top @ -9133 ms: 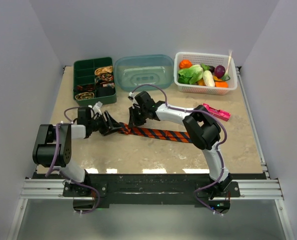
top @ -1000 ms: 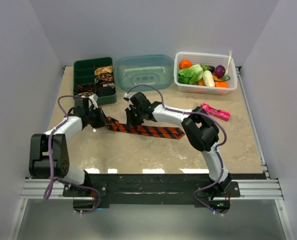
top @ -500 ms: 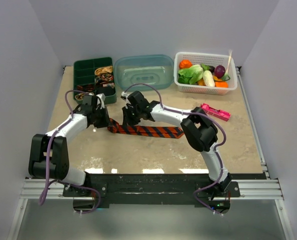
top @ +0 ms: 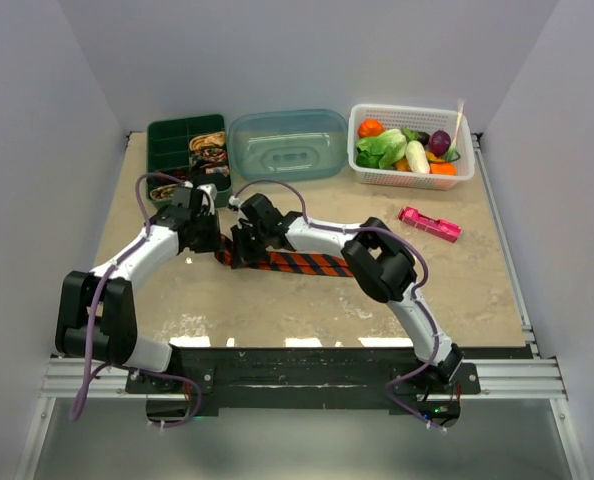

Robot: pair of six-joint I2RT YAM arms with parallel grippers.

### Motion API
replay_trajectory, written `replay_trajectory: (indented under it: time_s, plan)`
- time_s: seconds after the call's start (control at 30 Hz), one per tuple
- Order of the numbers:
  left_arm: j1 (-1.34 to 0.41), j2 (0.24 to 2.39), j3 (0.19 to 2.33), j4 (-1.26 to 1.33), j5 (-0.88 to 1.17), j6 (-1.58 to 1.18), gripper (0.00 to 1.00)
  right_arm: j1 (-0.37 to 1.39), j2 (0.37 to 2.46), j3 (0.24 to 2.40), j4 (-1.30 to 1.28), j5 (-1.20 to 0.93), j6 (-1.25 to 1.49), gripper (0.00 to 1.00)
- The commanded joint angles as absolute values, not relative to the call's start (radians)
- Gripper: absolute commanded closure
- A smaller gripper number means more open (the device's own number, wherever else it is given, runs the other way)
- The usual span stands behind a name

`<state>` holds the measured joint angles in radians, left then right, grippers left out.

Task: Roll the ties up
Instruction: Roll the tie at the center of the board.

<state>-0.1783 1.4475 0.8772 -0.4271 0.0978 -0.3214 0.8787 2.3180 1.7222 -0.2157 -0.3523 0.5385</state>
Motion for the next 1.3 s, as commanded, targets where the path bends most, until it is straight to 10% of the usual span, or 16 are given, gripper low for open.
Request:
replay_trajectory:
  time_s: [0.0,1.27]
  plan:
    - [-0.207,1.428,0.931,-0.431,0.083,-0.298,1.0,0.879,2.319,1.785,-0.164,-0.368,0.574,1.0]
    - [-0.4,1.548,1.038,-0.595,-0.36,-0.285,1.0,0.713,2.034,1.494,-0.163,-0.341,0.555,1.0]
